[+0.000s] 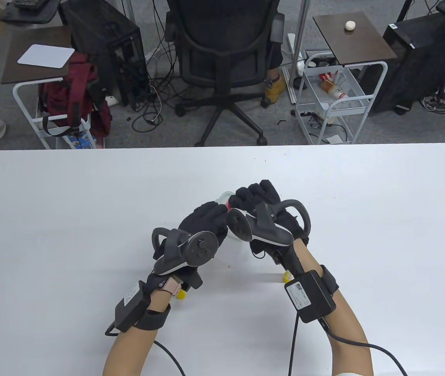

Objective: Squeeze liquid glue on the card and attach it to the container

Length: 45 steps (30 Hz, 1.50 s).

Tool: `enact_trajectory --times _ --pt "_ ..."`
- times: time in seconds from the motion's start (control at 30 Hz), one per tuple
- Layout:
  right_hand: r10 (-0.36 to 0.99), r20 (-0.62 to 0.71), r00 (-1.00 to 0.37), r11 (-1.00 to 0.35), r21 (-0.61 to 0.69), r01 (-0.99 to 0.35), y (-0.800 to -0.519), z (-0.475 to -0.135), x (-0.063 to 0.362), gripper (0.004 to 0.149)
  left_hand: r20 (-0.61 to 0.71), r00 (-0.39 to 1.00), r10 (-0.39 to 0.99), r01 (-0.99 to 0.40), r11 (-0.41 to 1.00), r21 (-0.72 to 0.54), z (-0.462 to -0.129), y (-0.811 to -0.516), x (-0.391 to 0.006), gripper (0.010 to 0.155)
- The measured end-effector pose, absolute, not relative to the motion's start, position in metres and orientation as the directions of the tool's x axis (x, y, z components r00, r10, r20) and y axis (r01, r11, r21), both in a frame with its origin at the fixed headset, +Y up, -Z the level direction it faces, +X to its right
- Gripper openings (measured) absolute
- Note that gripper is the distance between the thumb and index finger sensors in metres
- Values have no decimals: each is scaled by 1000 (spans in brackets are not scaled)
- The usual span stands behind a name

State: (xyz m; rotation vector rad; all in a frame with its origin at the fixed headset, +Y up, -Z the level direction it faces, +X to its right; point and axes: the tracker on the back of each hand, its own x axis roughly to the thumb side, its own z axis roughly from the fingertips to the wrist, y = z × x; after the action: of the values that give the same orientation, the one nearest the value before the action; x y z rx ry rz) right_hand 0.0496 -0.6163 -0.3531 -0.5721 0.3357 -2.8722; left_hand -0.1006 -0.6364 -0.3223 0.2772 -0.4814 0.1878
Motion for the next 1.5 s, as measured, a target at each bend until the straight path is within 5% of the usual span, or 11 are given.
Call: enact_trajectory --times 0.3,0.6,0.93,1.07,1.23,1.33,1.5 --pt "-275 468 -840 -946 -288 149 -609 -326 56 40 477 872 111 -241 945 220 -322 -636 -100 40" --pt "-141 389 -910 -980 -185 73 -613 -355 63 42 483 867 121 -251 944 215 -322 -637 -100 42" --pt "-257 502 -826 -953 -272 131 -611 -319 63 41 475 872 115 -243 946 217 -321 -637 -100 41" --pt "-132 568 -813 -984 -176 37 -600 -318 75 38 474 872 117 -246 945 218 -321 -637 -100 42" --pt "-106 363 -926 -979 -199 34 -592 -344 83 41 475 872 120 -248 944 216 -321 -637 -100 42" --pt "-135 364 -922 -984 -161 81 -603 -353 71 44 476 872 115 -243 945 216 -321 -636 -100 42" --pt "-264 350 -899 -944 -283 168 -616 -348 54 41 473 873 117 -244 945 217 -321 -636 -99 42"
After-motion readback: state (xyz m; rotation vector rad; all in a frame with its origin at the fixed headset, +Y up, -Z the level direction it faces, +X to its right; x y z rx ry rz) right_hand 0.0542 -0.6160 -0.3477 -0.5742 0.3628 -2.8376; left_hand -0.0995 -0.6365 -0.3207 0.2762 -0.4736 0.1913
